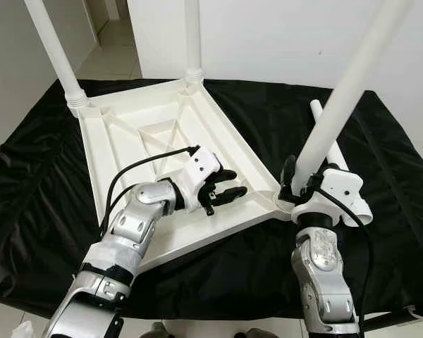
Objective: Building children table
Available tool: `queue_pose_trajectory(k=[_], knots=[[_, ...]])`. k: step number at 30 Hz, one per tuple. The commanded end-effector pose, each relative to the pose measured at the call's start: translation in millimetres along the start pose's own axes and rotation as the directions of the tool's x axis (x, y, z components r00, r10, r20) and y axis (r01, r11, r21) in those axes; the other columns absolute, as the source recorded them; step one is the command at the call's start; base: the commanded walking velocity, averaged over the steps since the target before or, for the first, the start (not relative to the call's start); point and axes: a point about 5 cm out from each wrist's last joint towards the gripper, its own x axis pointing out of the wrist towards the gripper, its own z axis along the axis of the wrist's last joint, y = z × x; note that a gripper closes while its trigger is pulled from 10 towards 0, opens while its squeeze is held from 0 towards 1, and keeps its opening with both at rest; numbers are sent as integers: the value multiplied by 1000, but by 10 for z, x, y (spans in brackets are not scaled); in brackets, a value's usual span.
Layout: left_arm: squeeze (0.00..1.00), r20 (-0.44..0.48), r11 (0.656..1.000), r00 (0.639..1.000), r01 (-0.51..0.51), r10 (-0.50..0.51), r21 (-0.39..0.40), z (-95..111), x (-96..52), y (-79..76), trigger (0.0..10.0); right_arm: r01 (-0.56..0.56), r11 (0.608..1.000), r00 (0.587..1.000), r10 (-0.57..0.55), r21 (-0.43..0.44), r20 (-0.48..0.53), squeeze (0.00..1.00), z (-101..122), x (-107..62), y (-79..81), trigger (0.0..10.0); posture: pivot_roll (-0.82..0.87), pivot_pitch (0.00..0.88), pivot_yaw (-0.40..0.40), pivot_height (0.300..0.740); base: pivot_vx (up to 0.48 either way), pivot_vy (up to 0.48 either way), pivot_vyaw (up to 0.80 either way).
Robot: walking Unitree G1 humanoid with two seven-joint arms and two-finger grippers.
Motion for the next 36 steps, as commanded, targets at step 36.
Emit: queue_pose_trajectory(k=[36], knots=[[0,-273,936,896,-330,352,125,-140,-89,732,10000,-177,981,980,168,-82,-106,0,-260,-308,-126,10000,-110,2,121,740,0,0,0]])
